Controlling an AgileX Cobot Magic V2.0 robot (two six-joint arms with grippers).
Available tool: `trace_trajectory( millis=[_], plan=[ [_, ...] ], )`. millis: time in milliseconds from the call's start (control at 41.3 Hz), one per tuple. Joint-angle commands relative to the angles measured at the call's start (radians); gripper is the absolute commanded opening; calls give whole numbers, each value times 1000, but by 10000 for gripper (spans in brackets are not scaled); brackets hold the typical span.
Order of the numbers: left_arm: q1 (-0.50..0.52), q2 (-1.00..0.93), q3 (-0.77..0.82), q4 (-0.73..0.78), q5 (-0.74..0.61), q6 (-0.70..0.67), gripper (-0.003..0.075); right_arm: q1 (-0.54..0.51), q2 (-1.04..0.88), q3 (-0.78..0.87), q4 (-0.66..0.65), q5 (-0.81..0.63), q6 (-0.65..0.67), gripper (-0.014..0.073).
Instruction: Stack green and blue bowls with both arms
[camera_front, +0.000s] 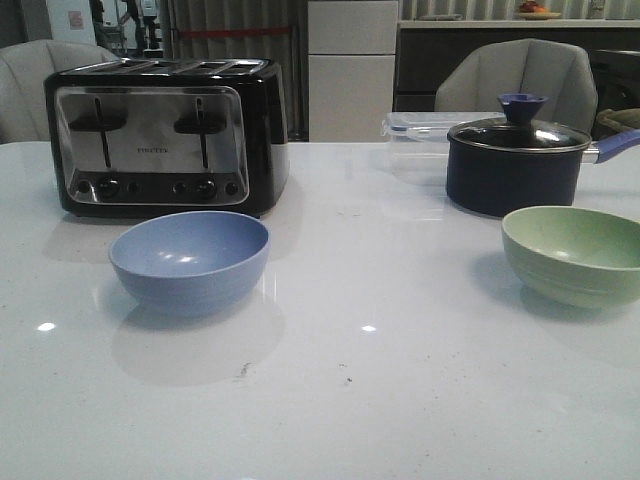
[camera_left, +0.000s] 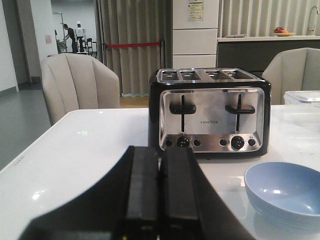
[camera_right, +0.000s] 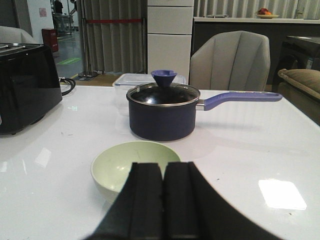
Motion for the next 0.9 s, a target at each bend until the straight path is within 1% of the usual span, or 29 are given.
trace_trajectory(
  millis=[0, 48, 169, 242, 339, 484, 677, 774, 871],
  plan=[
    [-1, -20, 5, -7, -101, -8, 93, -6, -20, -3, -9, -99, 3, 52],
    [-1, -20, 5, -7, -101, -8, 93, -6, -20, -4, -9, -119, 3, 52],
    [-1, -20, -7, -7, -150, -8, 93, -6, -20, -13, -14, -155, 2, 52],
    [-1, -20, -49, -7, -168, -8, 93, -6, -20, -50, -14, -134, 2, 52],
    [-1, -16, -141, -7, -139, -8, 93, -6, -18, -134, -14, -71, 2, 52],
    [-1, 40, -322, -7, -26, -8, 93, -6, 38, -303, -14, 39, 2, 52],
    [-1, 210, -582, 1, 166, -8, 93, -6, 216, -547, -14, 210, 2, 52],
    [-1, 302, -680, 1, 287, -8, 93, -6, 309, -650, -14, 319, 2, 52],
    [-1, 377, -723, 1, 377, -8, 93, -6, 382, -707, -14, 393, 2, 52]
  ],
)
